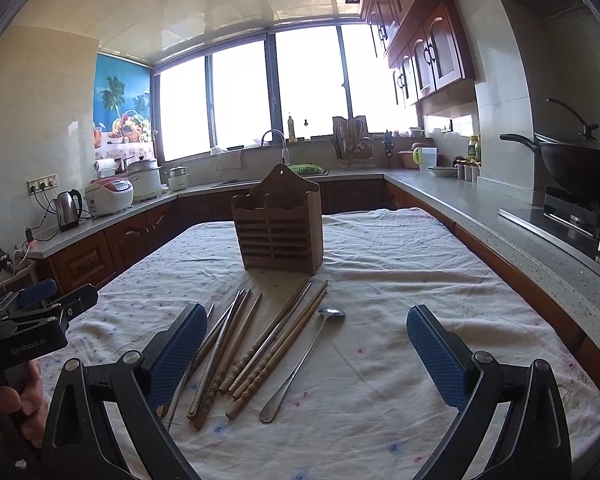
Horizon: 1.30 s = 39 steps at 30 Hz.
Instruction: Organize utensils
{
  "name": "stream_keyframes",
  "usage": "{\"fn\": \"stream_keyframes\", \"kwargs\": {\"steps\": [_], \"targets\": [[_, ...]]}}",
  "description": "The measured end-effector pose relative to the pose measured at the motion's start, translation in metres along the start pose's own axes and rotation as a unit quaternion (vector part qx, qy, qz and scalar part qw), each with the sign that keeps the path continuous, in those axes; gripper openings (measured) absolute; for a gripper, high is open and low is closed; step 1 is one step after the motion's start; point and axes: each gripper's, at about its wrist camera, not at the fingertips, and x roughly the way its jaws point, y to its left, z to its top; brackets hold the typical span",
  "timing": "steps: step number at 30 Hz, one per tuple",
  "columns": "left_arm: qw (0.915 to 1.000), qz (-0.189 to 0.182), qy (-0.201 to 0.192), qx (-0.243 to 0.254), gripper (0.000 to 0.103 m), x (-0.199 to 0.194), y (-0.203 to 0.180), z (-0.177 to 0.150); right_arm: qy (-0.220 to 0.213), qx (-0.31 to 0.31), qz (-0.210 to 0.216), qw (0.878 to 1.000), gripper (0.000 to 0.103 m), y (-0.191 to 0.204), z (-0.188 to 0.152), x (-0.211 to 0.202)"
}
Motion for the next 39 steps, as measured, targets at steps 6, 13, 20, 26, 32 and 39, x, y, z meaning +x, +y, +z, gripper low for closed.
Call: {"fn": "stream_keyframes", "kwargs": {"steps": [6, 13, 20, 26, 32, 39], "targets": [[1.0000, -0.002, 0.001, 0.001, 0.103, 0.001, -0.001, 0.000, 0.000, 0.004, 0.002, 1.000, 0.101, 0.000, -0.001, 0.000], [1.0000, -0.003, 0.003, 0.003, 0.103, 0.001, -0.001, 0.000, 0.002, 0.005, 0.004, 1.000, 0.101, 0.000, -0.001, 0.000], [1.0000, -0.004, 0.007, 0.001, 0.103, 0.005, 0.000, 0.000, 0.005, 0.007, 0.007, 1.000, 0.101, -0.001, 0.000, 0.003], [0.9998, -0.008, 0.015, -0.004, 0.103, 0.010, 0.002, 0.001, 0.011, 0.011, 0.011, 1.000, 0.101, -0.002, 0.001, 0.008], [0.9985, -0.028, 0.041, -0.024, 0.103, 0.026, 0.010, 0.003, 0.030, 0.020, 0.023, 0.999, 0.101, -0.005, 0.005, 0.019], [0.9942, -0.058, 0.090, -0.007, 0.103, 0.056, 0.006, 0.008, 0.066, 0.040, 0.036, 0.996, 0.101, -0.013, 0.007, 0.041]]}}
